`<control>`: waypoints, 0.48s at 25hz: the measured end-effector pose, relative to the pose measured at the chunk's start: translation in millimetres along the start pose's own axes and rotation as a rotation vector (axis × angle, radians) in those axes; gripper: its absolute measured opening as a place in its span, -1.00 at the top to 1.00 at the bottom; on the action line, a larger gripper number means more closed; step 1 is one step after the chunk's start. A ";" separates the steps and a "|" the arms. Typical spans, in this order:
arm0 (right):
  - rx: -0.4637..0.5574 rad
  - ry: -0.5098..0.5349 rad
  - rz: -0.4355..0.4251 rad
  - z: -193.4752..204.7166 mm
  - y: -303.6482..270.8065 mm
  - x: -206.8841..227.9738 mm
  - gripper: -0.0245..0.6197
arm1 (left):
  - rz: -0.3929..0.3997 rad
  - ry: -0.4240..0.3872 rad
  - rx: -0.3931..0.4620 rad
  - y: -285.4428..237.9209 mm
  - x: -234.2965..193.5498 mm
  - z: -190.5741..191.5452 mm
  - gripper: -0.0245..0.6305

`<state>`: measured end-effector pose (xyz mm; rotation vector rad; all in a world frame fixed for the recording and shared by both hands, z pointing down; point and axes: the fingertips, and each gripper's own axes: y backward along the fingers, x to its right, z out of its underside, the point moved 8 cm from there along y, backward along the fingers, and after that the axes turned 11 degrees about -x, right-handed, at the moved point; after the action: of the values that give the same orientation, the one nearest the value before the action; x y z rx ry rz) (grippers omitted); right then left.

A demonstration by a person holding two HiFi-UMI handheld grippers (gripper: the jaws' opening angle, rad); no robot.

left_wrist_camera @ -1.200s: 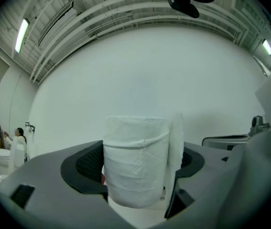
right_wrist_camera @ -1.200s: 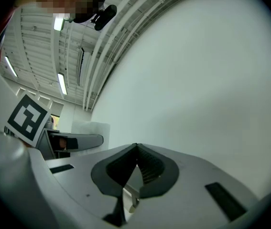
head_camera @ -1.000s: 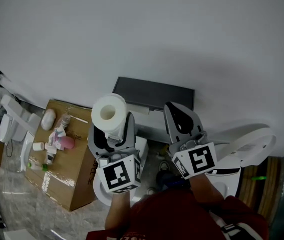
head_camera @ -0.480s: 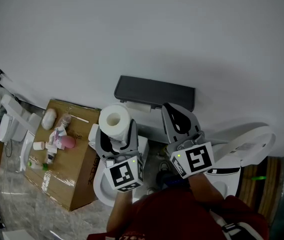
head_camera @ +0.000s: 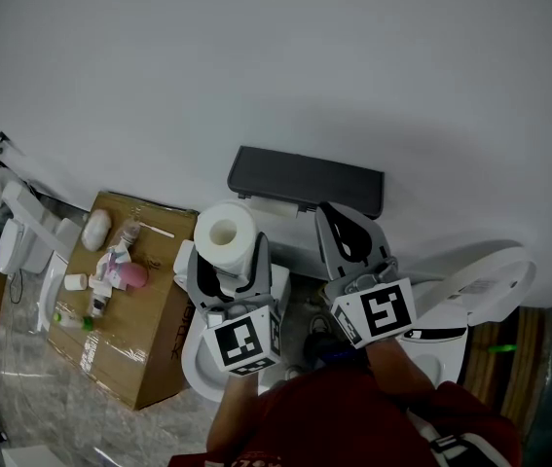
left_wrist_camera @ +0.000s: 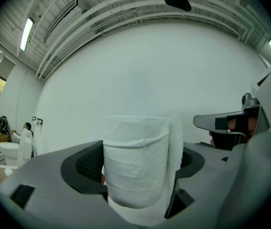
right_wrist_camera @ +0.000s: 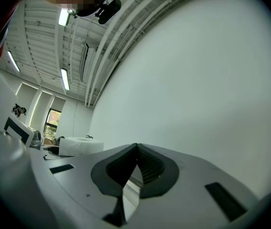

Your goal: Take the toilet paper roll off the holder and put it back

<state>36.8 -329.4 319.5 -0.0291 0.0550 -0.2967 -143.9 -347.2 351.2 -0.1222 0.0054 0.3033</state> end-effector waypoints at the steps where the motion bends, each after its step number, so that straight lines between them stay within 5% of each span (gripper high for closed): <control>1: 0.000 0.000 0.001 0.1 -0.1 -0.9 0.90 | 0.000 -0.001 0.001 0.5 -0.8 0.0 -0.39; 12: -0.012 0.000 0.003 0.7 1.3 0.4 0.90 | -0.014 0.005 -0.003 2.1 -0.4 2.2 -0.39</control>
<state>37.5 -328.2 320.1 -0.0405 0.0563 -0.2930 -145.0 -345.1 353.2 -0.1260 0.0090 0.2889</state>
